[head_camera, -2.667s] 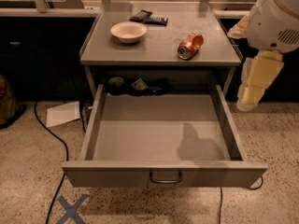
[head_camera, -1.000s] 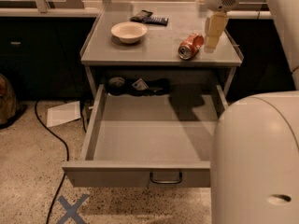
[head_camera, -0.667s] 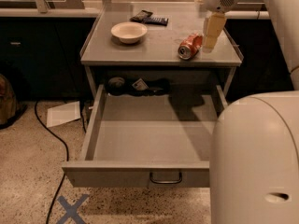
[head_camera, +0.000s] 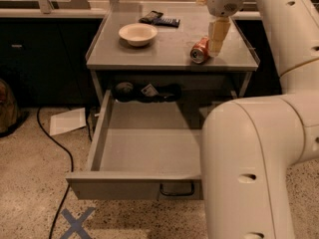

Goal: Place coke can into top drawer

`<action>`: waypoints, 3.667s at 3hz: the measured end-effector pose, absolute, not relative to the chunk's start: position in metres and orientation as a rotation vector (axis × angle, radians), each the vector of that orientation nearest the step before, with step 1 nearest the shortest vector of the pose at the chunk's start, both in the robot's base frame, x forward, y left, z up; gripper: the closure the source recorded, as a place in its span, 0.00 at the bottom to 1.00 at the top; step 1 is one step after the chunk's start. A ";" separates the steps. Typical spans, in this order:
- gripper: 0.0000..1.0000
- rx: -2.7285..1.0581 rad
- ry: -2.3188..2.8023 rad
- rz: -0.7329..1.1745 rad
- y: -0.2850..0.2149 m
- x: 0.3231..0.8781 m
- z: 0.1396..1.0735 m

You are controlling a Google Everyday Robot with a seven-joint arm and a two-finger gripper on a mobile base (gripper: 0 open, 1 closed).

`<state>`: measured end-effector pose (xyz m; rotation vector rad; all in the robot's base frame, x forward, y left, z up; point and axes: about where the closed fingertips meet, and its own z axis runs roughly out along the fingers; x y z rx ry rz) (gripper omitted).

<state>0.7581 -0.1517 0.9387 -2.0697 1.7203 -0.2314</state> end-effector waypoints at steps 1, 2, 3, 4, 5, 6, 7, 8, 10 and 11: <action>0.00 -2.149 1.655 -0.220 -0.144 0.766 0.923; 0.00 -2.198 1.652 -0.233 -0.146 0.772 0.908; 0.00 -2.208 1.679 -0.265 -0.152 0.779 0.898; 0.00 -2.166 1.751 -0.319 -0.164 0.790 0.891; 0.00 -2.143 1.777 -0.330 -0.166 0.796 0.885; 0.00 -2.152 1.773 -0.285 -0.164 0.794 0.875; 0.00 -2.169 1.756 -0.244 -0.162 0.792 0.864; 0.00 -2.189 1.753 -0.213 -0.160 0.790 0.854; 0.00 -2.225 1.767 -0.222 -0.162 0.792 0.843; 0.00 -2.228 1.768 -0.227 -0.162 0.794 0.839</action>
Offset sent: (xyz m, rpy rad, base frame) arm 0.0715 -0.0332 0.0021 -0.1431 0.1455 0.1129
